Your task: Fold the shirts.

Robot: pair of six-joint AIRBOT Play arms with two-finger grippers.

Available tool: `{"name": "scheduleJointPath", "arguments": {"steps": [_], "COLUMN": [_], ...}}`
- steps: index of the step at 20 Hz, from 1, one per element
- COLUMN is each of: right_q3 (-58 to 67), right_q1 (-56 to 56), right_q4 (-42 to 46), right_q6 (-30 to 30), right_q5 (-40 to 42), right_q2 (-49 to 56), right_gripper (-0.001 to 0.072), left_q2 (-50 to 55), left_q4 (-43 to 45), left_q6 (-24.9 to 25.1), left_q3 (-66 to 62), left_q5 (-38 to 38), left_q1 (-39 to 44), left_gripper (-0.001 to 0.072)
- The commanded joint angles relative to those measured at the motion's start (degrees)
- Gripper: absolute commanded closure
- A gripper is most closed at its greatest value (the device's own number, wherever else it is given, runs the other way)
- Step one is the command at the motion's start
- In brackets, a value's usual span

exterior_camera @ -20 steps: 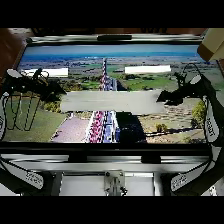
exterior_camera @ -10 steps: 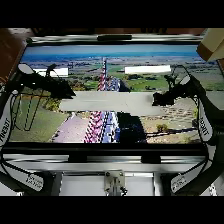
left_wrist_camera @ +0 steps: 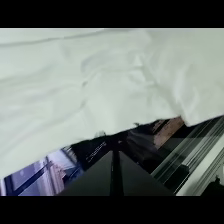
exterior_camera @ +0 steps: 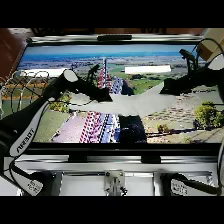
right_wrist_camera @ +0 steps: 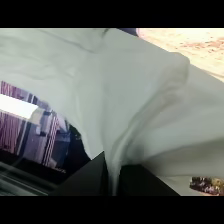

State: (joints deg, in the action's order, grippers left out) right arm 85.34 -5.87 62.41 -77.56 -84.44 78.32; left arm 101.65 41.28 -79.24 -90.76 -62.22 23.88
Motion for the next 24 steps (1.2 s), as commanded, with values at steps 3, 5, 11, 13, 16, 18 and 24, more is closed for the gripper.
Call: {"name": "scheduleJointPath", "arguments": {"steps": [3, 5, 11, 13, 16, 18, 24], "right_q3": [0.1, 0.1, 0.0, 0.0, 0.0, 0.0, 0.0], "right_q1": [0.0, 0.0, 0.0, 0.0, 0.0, 0.0, 9.3], "right_q4": [-0.4, -0.5, -0.4, -0.5, -1.6, -4.5, -5.7], "right_q6": [-6.5, -7.9, -8.9, -8.8, -8.1, -6.8, -4.3], "right_q5": [-7.2, -8.2, -7.8, -7.0, -5.7, -3.7, 5.1], "right_q2": [-14.8, -18.5, -21.4, -20.7, -17.8, -15.1, -4.5], "right_gripper": [0.0642, 0.0641, 0.0641, 0.0641, 0.0641, 0.0641, 0.0641], "left_q2": [5.5, 8.5, 13.3, 12.4, 8.0, 3.3, -13.8], "left_q4": [-14.8, -23.8, -38.3, -38.2, -34.1, -25.6, 8.7], "left_q6": [-0.5, 1.2, 4.7, 4.9, 5.0, 2.9, -6.6], "left_q3": [-0.2, -0.2, -1.2, -1.2, -1.2, -1.2, -1.2], "left_q5": [13.2, 16.1, 18.5, 18.0, 17.7, 15.6, 2.5], "left_q1": [9.5, 12.8, 19.9, 17.6, 12.0, 7.5, -8.0], "left_gripper": [0.0676, 0.0676, 0.0676, 0.0677, 0.0677, 0.0677, 0.0677]}}
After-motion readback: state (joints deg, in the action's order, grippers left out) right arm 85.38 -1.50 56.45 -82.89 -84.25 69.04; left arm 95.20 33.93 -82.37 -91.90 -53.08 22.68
